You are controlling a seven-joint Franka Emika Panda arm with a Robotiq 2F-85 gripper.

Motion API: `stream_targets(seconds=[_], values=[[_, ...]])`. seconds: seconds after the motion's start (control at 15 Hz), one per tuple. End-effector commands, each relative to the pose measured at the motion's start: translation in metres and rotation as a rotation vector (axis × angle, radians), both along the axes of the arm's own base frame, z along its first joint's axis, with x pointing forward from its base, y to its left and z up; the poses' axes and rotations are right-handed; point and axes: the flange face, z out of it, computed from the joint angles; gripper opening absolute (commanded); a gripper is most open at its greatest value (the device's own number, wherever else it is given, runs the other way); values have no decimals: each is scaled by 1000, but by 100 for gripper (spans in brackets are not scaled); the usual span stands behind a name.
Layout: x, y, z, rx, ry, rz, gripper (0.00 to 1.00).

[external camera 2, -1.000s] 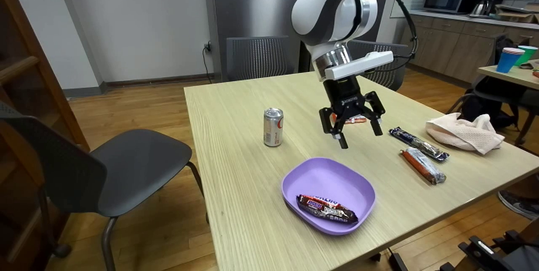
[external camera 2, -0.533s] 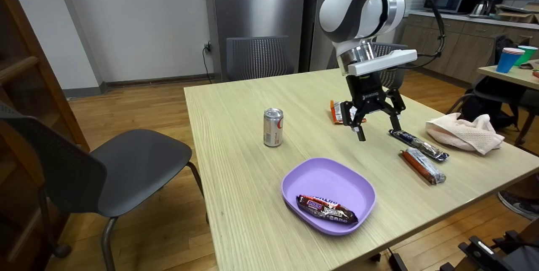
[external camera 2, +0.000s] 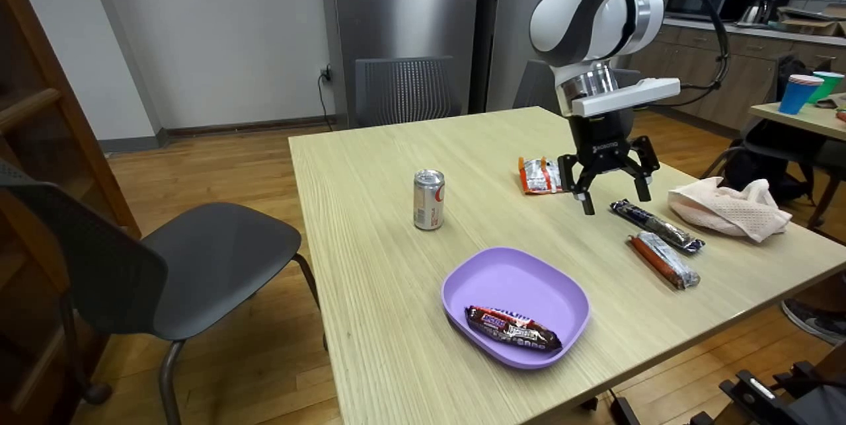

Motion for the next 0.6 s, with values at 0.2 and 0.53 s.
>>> stream_targets(seconds=[0.2, 0.53], values=[[0, -10, 0, -3, 5, 2, 100], [0, -11, 0, -3, 6, 3, 100]])
